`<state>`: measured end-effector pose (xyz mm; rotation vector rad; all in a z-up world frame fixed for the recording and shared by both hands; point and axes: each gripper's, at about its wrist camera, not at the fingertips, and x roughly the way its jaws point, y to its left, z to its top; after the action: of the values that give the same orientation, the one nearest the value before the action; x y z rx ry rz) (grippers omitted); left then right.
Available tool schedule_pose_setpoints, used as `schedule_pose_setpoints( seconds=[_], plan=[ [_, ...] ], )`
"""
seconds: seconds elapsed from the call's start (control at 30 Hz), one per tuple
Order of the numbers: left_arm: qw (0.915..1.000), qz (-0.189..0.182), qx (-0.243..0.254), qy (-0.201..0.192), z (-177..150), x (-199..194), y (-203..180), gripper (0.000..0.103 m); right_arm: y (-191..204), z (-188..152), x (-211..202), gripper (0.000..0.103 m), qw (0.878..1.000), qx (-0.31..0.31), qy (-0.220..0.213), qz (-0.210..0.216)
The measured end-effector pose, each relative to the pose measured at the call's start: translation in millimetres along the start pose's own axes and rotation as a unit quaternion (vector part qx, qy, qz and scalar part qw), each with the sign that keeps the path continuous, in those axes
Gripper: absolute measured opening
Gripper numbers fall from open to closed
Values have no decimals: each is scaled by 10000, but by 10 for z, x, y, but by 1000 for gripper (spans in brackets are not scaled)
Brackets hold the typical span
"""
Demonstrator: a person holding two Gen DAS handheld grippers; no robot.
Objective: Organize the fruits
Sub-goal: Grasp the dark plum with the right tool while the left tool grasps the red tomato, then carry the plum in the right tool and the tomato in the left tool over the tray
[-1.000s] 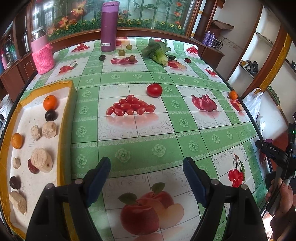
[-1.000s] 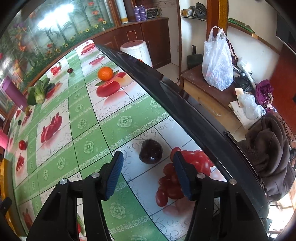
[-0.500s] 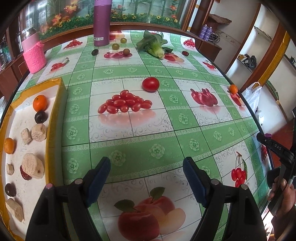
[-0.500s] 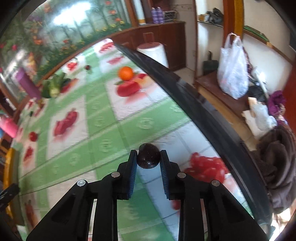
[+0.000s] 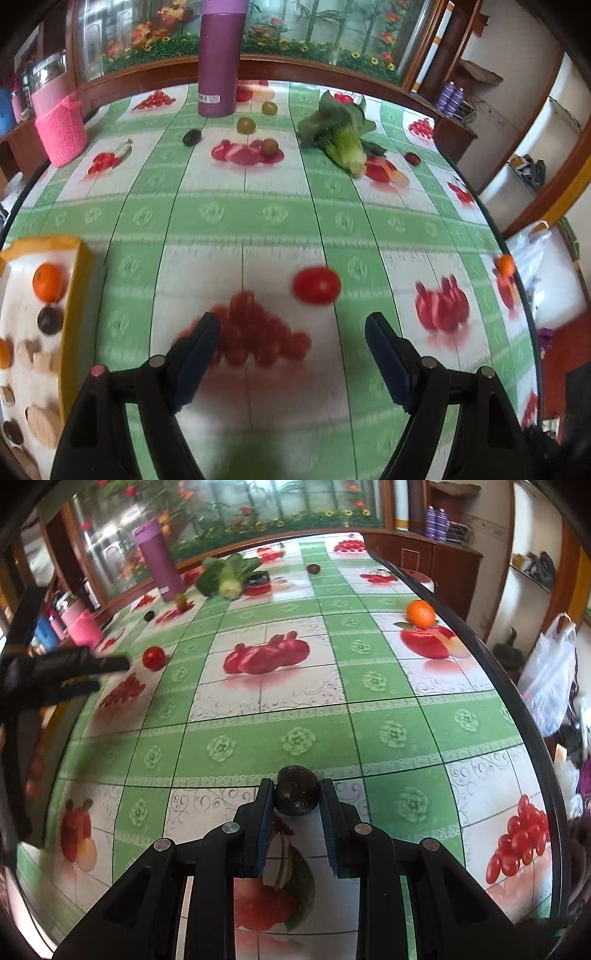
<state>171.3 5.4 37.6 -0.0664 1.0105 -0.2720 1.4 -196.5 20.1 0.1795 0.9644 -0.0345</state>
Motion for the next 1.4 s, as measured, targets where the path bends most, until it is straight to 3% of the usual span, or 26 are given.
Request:
schedule_pose_setpoints(
  seconds=[0.13, 0.3, 0.4, 0.63, 0.97, 1.17, 1.4],
  plan=[
    [9999, 123, 12, 66, 94, 171, -114, 80, 4, 15, 9, 25, 9999, -94, 24, 88],
    [9992, 290, 43, 277, 101, 379, -186, 49, -2, 43, 19, 25, 9997, -160, 15, 165],
    [9986, 473, 227, 88, 87, 386, -239, 36, -7, 55, 39, 25, 9996, -176, 36, 227],
    [9994, 200, 259, 130, -15, 278, -178, 36, 22, 78, 46, 25, 9992, -274, 13, 301],
    [9992, -289, 259, 112, -498, -249, -100, 36, 190, 72, 25, 25, 9976, -531, -21, 435],
    [9992, -259, 296, -70, -779, -672, -9, 36, 396, 15, -26, 25, 9955, -771, -32, 557],
    [9993, -184, -120, -297, -1041, -1057, 315, 36, 731, -14, -55, 25, 9908, -1145, -23, 722]
  ],
)
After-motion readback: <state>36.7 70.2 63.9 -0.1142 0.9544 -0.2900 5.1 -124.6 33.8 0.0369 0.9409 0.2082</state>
